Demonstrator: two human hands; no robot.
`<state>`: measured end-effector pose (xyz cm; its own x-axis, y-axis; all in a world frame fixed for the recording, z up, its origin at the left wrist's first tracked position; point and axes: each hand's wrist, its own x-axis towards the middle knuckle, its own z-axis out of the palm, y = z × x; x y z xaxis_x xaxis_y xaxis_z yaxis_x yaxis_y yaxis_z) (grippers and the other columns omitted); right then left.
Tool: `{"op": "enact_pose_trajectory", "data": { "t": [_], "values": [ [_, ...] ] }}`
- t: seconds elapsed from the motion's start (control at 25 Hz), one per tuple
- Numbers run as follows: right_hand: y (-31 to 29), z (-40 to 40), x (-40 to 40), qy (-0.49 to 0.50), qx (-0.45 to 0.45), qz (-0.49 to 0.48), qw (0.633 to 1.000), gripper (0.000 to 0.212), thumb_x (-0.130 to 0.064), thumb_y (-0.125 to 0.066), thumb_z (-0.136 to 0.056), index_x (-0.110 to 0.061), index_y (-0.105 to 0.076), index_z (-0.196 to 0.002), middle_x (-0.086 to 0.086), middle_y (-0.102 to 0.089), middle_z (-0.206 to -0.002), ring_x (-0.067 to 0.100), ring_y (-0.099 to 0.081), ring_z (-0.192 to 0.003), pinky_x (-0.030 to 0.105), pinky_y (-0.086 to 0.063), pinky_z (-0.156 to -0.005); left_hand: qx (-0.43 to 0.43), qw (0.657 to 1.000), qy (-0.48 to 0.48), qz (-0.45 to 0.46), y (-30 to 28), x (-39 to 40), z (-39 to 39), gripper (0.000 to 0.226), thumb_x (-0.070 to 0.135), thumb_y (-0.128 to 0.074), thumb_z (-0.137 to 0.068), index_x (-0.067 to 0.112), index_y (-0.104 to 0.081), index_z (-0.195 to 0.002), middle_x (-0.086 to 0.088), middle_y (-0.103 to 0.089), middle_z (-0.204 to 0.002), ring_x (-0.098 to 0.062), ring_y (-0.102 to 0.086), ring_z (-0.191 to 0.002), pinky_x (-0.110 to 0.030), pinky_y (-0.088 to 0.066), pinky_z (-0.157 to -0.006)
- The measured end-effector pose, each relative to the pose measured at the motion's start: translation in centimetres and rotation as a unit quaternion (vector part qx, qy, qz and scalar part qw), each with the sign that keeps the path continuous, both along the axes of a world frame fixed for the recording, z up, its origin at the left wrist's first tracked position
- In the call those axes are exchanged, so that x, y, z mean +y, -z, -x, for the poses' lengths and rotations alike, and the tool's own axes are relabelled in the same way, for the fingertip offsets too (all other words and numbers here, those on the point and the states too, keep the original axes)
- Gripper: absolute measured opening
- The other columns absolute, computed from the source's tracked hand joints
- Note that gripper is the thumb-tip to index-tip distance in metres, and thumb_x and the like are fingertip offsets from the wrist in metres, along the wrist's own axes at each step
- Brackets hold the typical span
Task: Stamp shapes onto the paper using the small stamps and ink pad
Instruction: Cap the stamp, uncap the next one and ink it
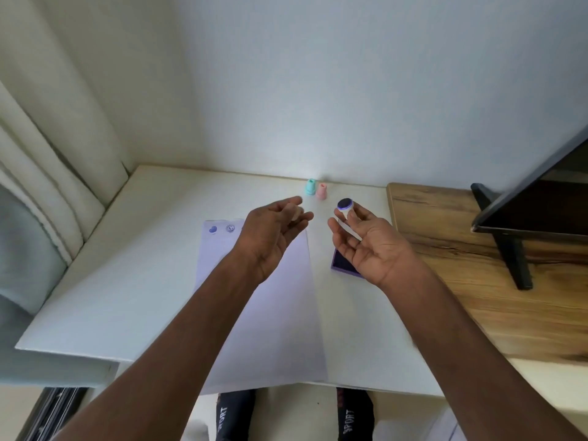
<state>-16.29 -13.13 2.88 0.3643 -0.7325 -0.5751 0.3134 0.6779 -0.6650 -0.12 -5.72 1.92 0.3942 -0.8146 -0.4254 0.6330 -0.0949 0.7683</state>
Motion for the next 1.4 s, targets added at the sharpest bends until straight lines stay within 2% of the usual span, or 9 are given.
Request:
{"op": "enact_pose_trajectory", "data": {
  "t": [0.16,0.28,0.48,0.6,0.76,0.92,1.04,1.24,1.4],
  "values": [
    [-0.4,-1.4,-0.1,-0.025,-0.022,-0.007,0.999,0.019,-0.006,-0.054,-0.105,-0.014,-0.07,-0.114,0.01,-0.077,-0.118,0.024,-0.081,-0.09,0.033,-0.063,-0.066,0.05,0.997,-0.049,0.012,0.9,-0.3,-0.1,0.024,-0.004,-0.059,-0.099,-0.013,-0.065,-0.12,-0.022,-0.074,-0.118,-0.031,-0.077,-0.102,-0.032,-0.063,-0.087],
    [-0.9,-2.0,0.3,-0.047,-0.013,0.011,0.999,0.021,-0.007,-0.055,-0.105,-0.015,-0.07,-0.117,0.009,-0.078,-0.115,0.023,-0.08,-0.093,0.032,-0.062,-0.066,0.042,0.998,-0.038,0.042,0.6,-0.4,-0.1,0.02,0.002,-0.065,-0.096,-0.007,-0.072,-0.113,-0.017,-0.079,-0.104,-0.026,-0.079,-0.092,-0.03,-0.063,-0.082],
    [-1.0,-1.8,0.4,-0.077,0.169,0.187,0.965,0.028,-0.006,-0.062,-0.102,-0.023,-0.073,-0.12,-0.001,-0.077,-0.114,0.014,-0.079,-0.09,0.024,-0.062,-0.067,-0.061,0.997,-0.011,0.034,0.5,-0.7,0.5,0.019,0.011,-0.074,-0.09,0.015,-0.079,-0.108,-0.001,-0.078,-0.091,-0.021,-0.068,-0.085,-0.028,-0.059,-0.078],
    [-1.1,-1.6,0.1,-0.069,0.216,0.236,0.945,0.028,-0.004,-0.063,-0.1,-0.023,-0.075,-0.117,-0.003,-0.077,-0.103,0.012,-0.08,-0.081,0.024,-0.062,-0.066,0.009,0.999,-0.036,0.035,0.6,-1.4,1.8,0.019,0.007,-0.071,-0.093,0.01,-0.076,-0.111,-0.003,-0.077,-0.086,-0.018,-0.069,-0.082,-0.026,-0.059,-0.077],
    [-1.0,-1.1,-0.4,-0.059,0.247,0.267,0.93,0.022,-0.005,-0.066,-0.097,-0.018,-0.075,-0.113,0.0,-0.078,-0.096,0.015,-0.08,-0.077,0.036,-0.063,-0.075,0.099,0.993,-0.048,0.03,0.9,-2.4,3.1,0.012,0.005,-0.067,-0.096,0.007,-0.075,-0.103,-0.004,-0.077,-0.082,-0.013,-0.073,-0.073,-0.023,-0.062,-0.074],
    [-0.5,-0.8,-0.9,-0.084,0.261,0.293,0.916,0.021,-0.008,-0.069,-0.096,-0.021,-0.077,-0.11,-0.001,-0.079,-0.098,0.014,-0.08,-0.077,0.039,-0.063,-0.076,0.037,0.999,-0.027,0.011,1.5,-2.3,3.2,0.018,0.003,-0.07,-0.093,0.003,-0.074,-0.111,-0.006,-0.077,-0.086,-0.016,-0.072,-0.076,-0.024,-0.061,-0.077],
    [-0.3,-1.0,-1.1,-0.126,0.295,0.326,0.889,0.02,-0.011,-0.069,-0.097,-0.022,-0.078,-0.111,-0.001,-0.078,-0.099,0.013,-0.079,-0.075,0.034,-0.061,-0.067,0.0,1.0,-0.015,0.015,1.8,-2.1,2.9,0.021,0.005,-0.074,-0.09,0.003,-0.073,-0.111,-0.009,-0.078,-0.089,-0.018,-0.074,-0.079,-0.025,-0.061,-0.079],
    [-0.6,0.1,-2.0,-0.154,0.293,0.28,0.901,0.017,-0.01,-0.066,-0.099,-0.021,-0.079,-0.101,0.001,-0.079,-0.089,0.011,-0.079,-0.072,0.029,-0.059,-0.065,0.034,0.999,-0.013,0.009,2.0,-2.1,4.6,0.019,0.004,-0.075,-0.088,0.003,-0.072,-0.107,-0.018,-0.077,-0.099,-0.026,-0.076,-0.087,-0.03,-0.063,-0.084],
    [-0.4,1.0,-2.5,-0.238,0.341,0.294,0.86,0.019,-0.02,-0.058,-0.104,-0.016,-0.077,-0.105,0.005,-0.078,-0.091,0.012,-0.076,-0.066,0.024,-0.058,-0.056,-0.045,0.999,0.0,-0.014,2.6,-1.7,5.5,0.017,0.008,-0.08,-0.084,0.007,-0.074,-0.1,-0.016,-0.079,-0.099,-0.023,-0.076,-0.09,-0.032,-0.058,-0.087]
  ]
}}
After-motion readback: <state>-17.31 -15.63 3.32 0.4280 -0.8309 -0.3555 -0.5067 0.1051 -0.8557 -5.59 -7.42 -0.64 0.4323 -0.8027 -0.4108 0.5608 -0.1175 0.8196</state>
